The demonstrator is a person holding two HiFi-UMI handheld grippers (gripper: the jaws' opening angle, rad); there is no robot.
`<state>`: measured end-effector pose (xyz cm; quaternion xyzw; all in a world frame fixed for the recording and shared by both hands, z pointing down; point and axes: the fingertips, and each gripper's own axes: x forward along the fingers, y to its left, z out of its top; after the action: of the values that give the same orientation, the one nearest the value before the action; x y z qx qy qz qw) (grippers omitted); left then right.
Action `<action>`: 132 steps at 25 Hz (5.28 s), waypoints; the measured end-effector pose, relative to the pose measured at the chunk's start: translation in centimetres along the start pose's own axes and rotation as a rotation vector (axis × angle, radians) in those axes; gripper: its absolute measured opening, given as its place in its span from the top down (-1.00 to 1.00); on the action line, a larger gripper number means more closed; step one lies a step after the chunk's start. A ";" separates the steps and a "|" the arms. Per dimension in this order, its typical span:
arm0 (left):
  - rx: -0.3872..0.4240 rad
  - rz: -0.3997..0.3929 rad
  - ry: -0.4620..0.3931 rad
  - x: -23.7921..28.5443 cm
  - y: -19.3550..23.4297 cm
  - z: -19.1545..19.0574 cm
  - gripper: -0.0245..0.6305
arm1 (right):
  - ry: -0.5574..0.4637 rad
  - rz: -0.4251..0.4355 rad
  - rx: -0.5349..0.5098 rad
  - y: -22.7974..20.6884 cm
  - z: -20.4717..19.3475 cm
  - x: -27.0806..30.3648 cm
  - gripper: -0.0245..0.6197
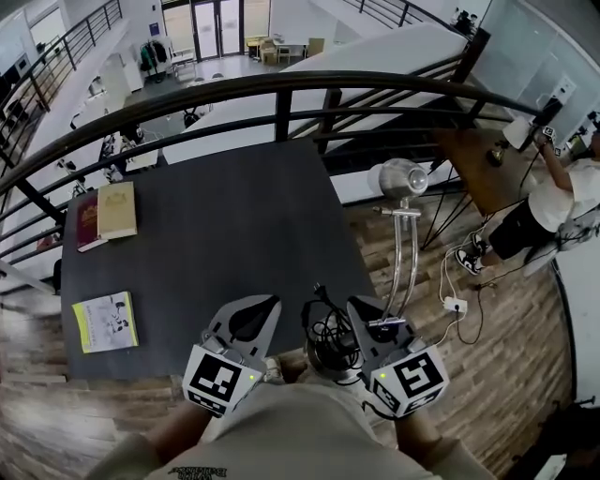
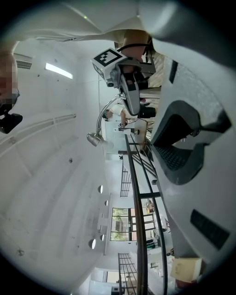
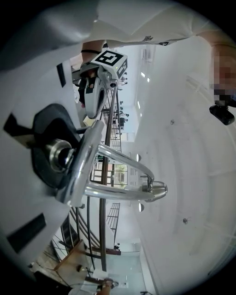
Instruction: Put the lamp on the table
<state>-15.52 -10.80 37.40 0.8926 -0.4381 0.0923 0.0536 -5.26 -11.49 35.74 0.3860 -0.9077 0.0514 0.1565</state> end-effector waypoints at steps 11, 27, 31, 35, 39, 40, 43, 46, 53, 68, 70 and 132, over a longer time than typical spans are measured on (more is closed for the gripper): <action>-0.054 -0.004 0.007 2.2 -1.3 0.4 0.91 | 0.016 0.027 -0.005 -2.4 -0.4 -0.3 0.93; -0.023 0.034 -0.041 7.8 -1.2 2.0 0.91 | 0.007 -0.022 -0.002 -8.4 -1.8 1.2 0.93; -0.054 0.038 -0.068 10.7 0.0 2.3 0.91 | -0.018 -0.040 -0.030 -10.5 -1.3 3.2 0.93; -0.035 0.055 -0.100 14.0 1.1 2.4 0.91 | -0.027 -0.070 -0.052 -12.6 -1.7 5.3 0.93; -0.038 0.066 -0.157 17.0 2.3 2.4 0.91 | -0.033 -0.108 -0.070 -14.8 -2.8 7.9 0.93; -0.037 0.067 -0.164 17.7 2.5 2.1 0.91 | -0.037 -0.115 -0.069 -15.3 -3.2 8.5 0.93; -0.057 0.057 -0.160 20.0 2.9 0.2 0.91 | -0.052 -0.120 -0.061 -16.6 -4.7 10.5 0.93; -0.086 0.051 -0.128 22.1 3.6 -2.5 0.91 | -0.066 -0.119 -0.065 -17.5 -6.3 12.4 0.93; -0.110 0.051 -0.038 25.5 4.7 -8.5 0.91 | -0.117 -0.111 -0.086 -18.7 -10.1 15.6 0.93; -0.175 0.029 0.104 29.0 4.1 -16.2 0.91 | -0.132 -0.088 -0.080 -19.6 -15.4 17.7 0.93; -0.174 0.031 0.120 29.1 3.9 -16.6 0.91 | -0.144 -0.085 -0.076 -19.4 -15.9 17.5 0.93; -0.162 0.103 0.168 17.6 -0.3 -7.6 0.91 | -0.109 -0.335 0.035 -19.4 -8.7 2.6 0.84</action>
<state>-5.60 -22.88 48.60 0.8507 -0.4834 0.1338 0.1574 9.03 -24.90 44.30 0.5368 -0.8367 0.0194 0.1067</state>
